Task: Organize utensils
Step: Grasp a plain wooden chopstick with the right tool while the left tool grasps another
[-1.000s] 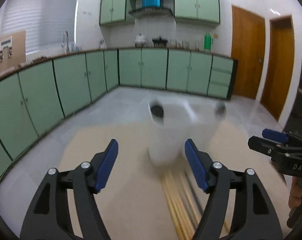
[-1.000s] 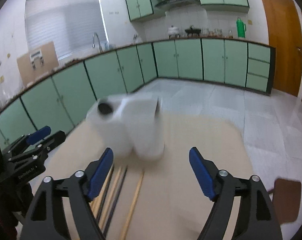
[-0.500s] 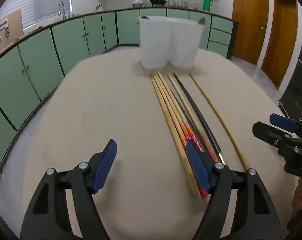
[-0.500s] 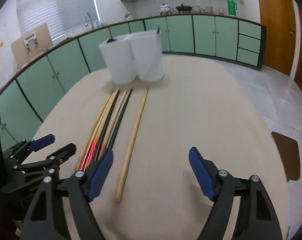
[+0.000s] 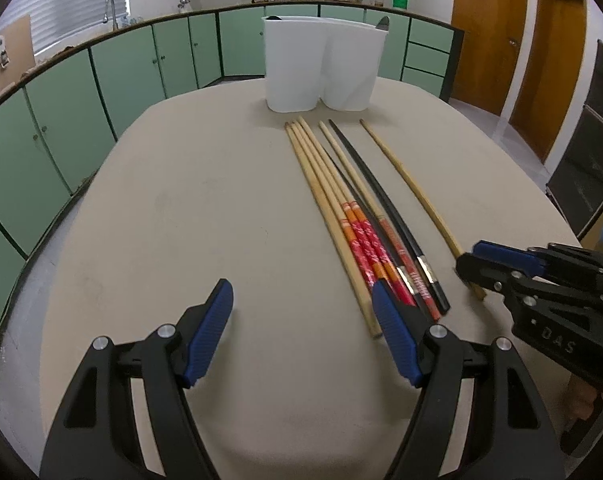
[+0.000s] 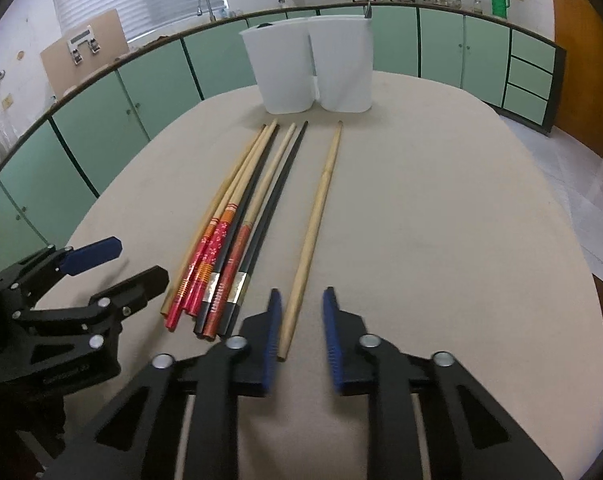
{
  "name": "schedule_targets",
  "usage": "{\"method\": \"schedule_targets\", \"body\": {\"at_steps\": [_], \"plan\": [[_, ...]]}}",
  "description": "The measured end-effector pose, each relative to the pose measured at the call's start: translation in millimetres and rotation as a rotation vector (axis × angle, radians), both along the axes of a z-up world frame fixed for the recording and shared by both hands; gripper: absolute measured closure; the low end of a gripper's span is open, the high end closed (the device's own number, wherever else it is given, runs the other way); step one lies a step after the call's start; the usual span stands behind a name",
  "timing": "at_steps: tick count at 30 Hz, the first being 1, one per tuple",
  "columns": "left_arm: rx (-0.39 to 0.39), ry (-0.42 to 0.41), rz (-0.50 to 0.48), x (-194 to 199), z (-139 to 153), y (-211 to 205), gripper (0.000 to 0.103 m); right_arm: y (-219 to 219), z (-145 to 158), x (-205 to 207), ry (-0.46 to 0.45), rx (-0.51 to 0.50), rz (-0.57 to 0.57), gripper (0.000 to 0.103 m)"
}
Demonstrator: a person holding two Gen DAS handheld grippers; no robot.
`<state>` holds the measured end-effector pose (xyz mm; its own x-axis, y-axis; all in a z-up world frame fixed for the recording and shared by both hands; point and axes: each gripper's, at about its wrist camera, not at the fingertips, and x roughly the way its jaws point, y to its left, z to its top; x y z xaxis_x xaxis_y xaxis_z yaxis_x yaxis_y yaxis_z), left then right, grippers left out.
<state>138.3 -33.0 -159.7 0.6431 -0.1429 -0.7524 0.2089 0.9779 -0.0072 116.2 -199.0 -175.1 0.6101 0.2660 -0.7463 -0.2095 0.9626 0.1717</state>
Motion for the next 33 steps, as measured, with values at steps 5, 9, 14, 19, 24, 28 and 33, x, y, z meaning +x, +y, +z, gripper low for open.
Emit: {"method": "schedule_targets", "body": {"at_steps": [5,9,14,19,24,28,33], "plan": [[0.022,0.026,-0.008,2.2,-6.9,-7.5,0.033,-4.1,0.7,-1.1,0.0,-0.017,-0.008,0.096],[0.0,0.05,0.009,6.2,-9.7,-2.5,0.032,-12.1,0.7,-0.6,0.001,-0.012,-0.032,0.096],[0.034,0.054,0.043,10.1,-10.0,3.2,0.032,-17.9,0.0,1.8,-0.001,-0.019,-0.049,0.096],[0.031,0.052,0.043,8.5,-8.3,3.0,0.033,-14.8,1.7,-3.8,-0.015,-0.007,-0.006,0.085],[0.014,0.05,0.028,-2.1,-8.8,3.7,0.033,-13.5,0.3,-18.4,-0.019,-0.027,0.027,0.073],[0.018,0.048,0.036,-2.9,-9.3,2.7,0.035,-15.0,0.6,-20.9,-0.023,-0.028,0.028,0.073],[0.016,0.046,0.025,-1.1,-10.2,-1.2,0.042,-16.2,-0.2,-17.0,-0.021,-0.02,0.021,0.074]]}}
